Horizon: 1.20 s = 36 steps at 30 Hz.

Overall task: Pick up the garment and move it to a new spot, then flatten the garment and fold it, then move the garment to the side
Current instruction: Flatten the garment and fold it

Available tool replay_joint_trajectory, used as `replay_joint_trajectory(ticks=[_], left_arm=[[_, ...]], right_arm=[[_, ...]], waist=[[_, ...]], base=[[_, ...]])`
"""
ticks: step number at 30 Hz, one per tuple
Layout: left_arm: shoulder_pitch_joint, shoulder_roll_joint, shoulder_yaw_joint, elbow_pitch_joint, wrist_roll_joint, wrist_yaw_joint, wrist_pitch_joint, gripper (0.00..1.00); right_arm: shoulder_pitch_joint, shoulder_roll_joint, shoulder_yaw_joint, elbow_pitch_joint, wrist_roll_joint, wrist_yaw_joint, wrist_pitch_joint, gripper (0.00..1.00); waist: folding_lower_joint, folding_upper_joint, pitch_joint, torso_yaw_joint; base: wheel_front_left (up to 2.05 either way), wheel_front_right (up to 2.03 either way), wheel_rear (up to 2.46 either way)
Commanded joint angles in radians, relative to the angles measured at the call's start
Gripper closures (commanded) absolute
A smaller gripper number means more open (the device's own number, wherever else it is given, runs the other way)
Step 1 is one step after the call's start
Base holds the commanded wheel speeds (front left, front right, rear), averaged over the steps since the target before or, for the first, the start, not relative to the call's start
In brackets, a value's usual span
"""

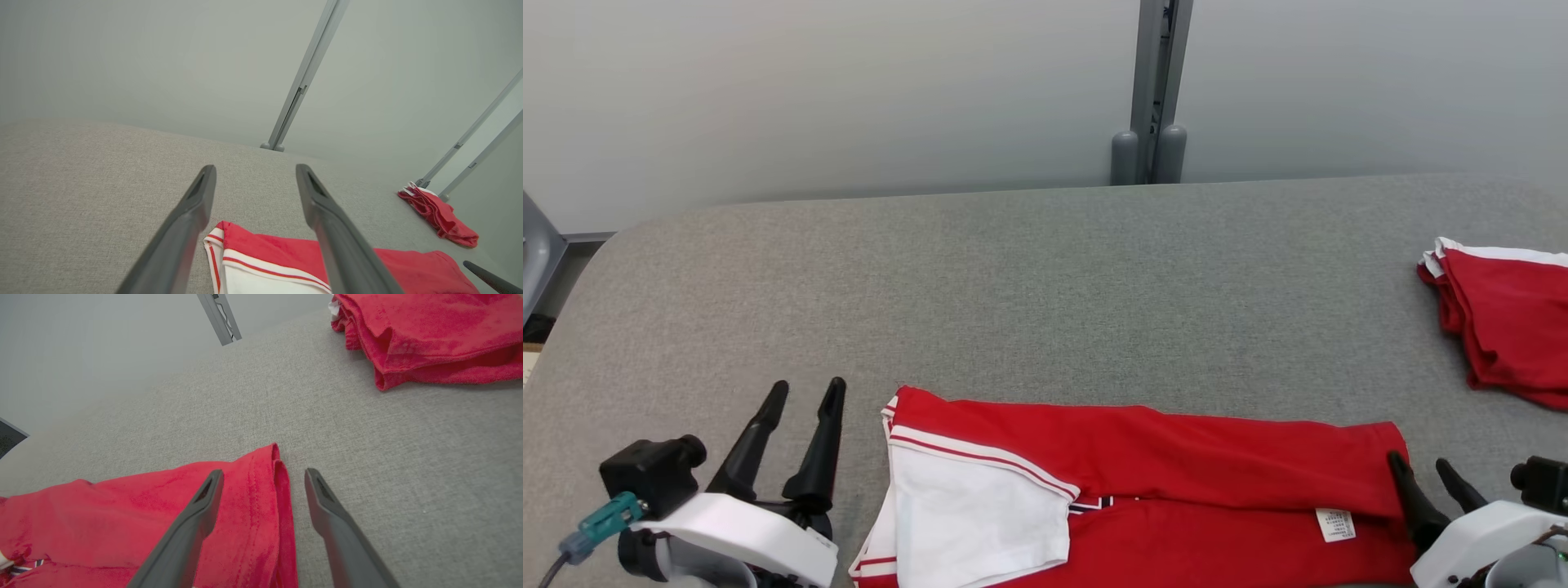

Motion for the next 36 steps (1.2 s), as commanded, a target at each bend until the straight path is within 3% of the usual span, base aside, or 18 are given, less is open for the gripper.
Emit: replay_joint_trajectory(ticks=[1, 12, 18, 19, 21, 22, 30, 36], left_arm=[[0.015, -0.016, 0.009, 0.009, 0.023, -0.006, -0.005, 0.00], [0.027, -0.100, 0.028, 0.056, 0.083, -0.049, -0.006, 0.00], [0.025, -0.120, 0.032, 0.072, 0.095, -0.064, -0.006, 0.00], [0.025, -0.123, 0.033, 0.075, 0.095, -0.067, -0.006, 0.00], [0.026, -0.128, 0.033, 0.081, 0.101, -0.074, -0.006, 0.00], [0.026, -0.130, 0.033, 0.083, 0.102, -0.076, -0.006, 0.00], [0.026, -0.149, 0.051, 0.092, 0.128, -0.089, -0.006, 0.00], [0.043, -0.166, 0.101, 0.095, 0.223, -0.075, -0.006, 0.00]], right_arm=[[0.010, 0.009, -0.009, 0.028, -0.016, 0.000, 0.014, 0.00], [-0.025, 0.075, -0.047, 0.153, -0.018, 0.000, 0.143, 0.00], [-0.028, 0.092, -0.044, 0.139, -0.018, 0.000, 0.162, 0.01], [-0.031, 0.092, -0.043, 0.132, -0.018, 0.000, 0.161, 0.55], [-0.037, 0.092, -0.044, 0.126, -0.020, 0.000, 0.162, 0.93], [-0.041, 0.092, -0.043, 0.123, -0.022, 0.000, 0.162, 1.00], [-0.058, 0.082, -0.060, 0.093, -0.033, 0.000, 0.113, 1.00], [-0.078, 0.041, -0.082, 0.063, -0.033, 0.000, 0.087, 1.00]], waist=[[0.0000, 0.0000, 0.005, 0.007], [0.0000, 0.0000, 0.010, 0.028], [0.0000, 0.0000, 0.010, 0.036], [0.0000, 0.0000, 0.011, 0.037], [0.0000, 0.0000, 0.011, 0.039], [0.0000, 0.0000, 0.011, 0.040], [0.0000, 0.0000, 0.010, 0.043], [0.0000, 0.0000, 0.005, 0.038]], base=[[0.00, 0.00, 0.00], [0.00, 0.00, 0.00], [0.00, 0.00, 0.00], [0.00, 0.00, 0.00], [0.00, 0.00, 0.00], [0.00, 0.00, 0.00], [0.00, 0.00, 0.00], [0.00, 0.00, 0.00]])
